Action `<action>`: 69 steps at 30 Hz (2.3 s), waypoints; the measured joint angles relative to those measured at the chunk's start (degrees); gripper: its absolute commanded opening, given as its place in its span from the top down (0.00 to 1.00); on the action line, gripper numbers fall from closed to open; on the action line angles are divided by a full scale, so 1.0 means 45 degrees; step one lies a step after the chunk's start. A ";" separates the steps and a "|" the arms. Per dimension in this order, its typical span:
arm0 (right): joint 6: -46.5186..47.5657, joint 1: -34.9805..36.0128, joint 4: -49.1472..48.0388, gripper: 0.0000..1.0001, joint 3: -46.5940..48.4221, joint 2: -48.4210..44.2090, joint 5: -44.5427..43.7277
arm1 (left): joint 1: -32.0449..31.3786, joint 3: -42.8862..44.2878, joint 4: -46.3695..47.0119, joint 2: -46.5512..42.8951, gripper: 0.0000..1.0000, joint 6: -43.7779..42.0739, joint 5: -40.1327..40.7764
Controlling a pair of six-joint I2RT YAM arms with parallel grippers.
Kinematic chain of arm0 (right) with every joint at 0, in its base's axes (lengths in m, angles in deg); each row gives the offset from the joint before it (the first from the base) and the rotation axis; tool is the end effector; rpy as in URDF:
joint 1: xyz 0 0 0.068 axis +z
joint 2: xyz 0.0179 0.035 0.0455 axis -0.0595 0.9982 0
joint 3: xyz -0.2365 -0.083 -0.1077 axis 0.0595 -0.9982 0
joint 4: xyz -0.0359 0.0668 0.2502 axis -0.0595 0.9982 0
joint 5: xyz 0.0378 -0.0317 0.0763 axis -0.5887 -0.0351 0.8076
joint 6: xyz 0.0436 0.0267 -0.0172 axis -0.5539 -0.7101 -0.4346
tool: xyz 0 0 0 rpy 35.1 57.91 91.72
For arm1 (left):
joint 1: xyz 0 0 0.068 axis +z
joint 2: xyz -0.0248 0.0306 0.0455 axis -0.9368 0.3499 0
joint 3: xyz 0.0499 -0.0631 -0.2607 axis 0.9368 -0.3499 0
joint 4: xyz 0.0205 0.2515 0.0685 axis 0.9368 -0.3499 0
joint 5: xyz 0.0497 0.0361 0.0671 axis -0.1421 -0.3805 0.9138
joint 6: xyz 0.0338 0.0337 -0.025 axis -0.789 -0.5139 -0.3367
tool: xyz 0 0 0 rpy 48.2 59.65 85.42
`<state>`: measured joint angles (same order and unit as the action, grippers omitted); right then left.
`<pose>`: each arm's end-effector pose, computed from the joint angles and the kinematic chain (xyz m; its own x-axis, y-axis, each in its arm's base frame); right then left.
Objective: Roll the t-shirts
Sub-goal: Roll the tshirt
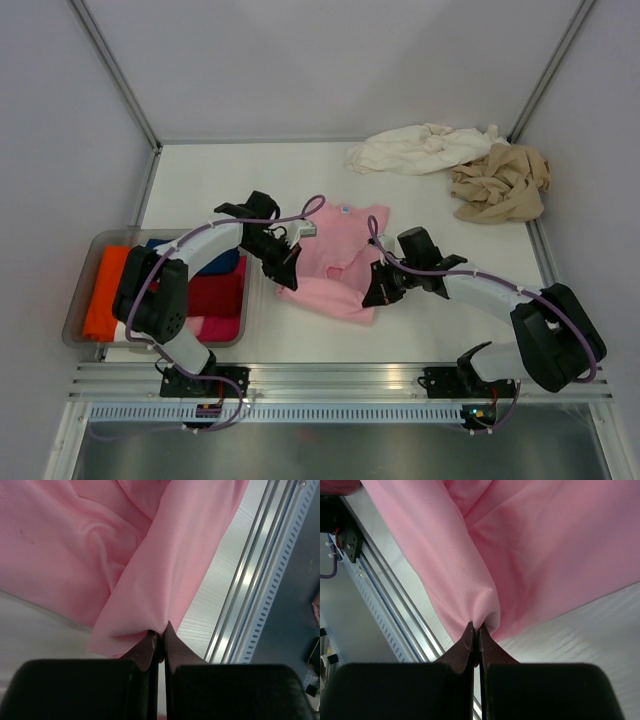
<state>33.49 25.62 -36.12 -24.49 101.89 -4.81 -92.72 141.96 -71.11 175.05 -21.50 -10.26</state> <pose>0.2031 0.1377 0.1660 -0.8436 -0.2707 -0.4638 -0.5259 0.5910 0.6116 0.2629 -0.1397 0.2036 -0.5735 0.6483 -0.5008 0.8028 0.3229 -0.5013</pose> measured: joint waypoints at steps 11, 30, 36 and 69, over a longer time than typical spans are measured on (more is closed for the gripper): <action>-0.0384 0.0214 -0.0296 0.86 -0.0461 0.1564 0.0282 | -0.0019 -0.0763 -0.0180 0.1603 0.98 -0.0019 0.1083; 0.0801 0.2769 0.1690 0.52 0.1384 -0.3167 -0.5989 | 0.0000 -0.0330 0.0039 0.0831 0.38 0.0860 0.1953; 0.2924 0.7529 0.1360 0.47 0.1282 -0.3191 -0.9452 | 0.0068 -0.1030 0.1617 -0.3191 0.27 -0.0675 0.2715; 0.6509 1.0350 0.0777 1.00 -0.0024 0.0053 -1.1613 | -0.3458 -0.7504 0.5872 -0.6659 0.98 -0.5683 0.6261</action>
<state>62.78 72.20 -32.62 -24.60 102.13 -57.07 -108.28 108.20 -44.68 145.09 -47.07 17.91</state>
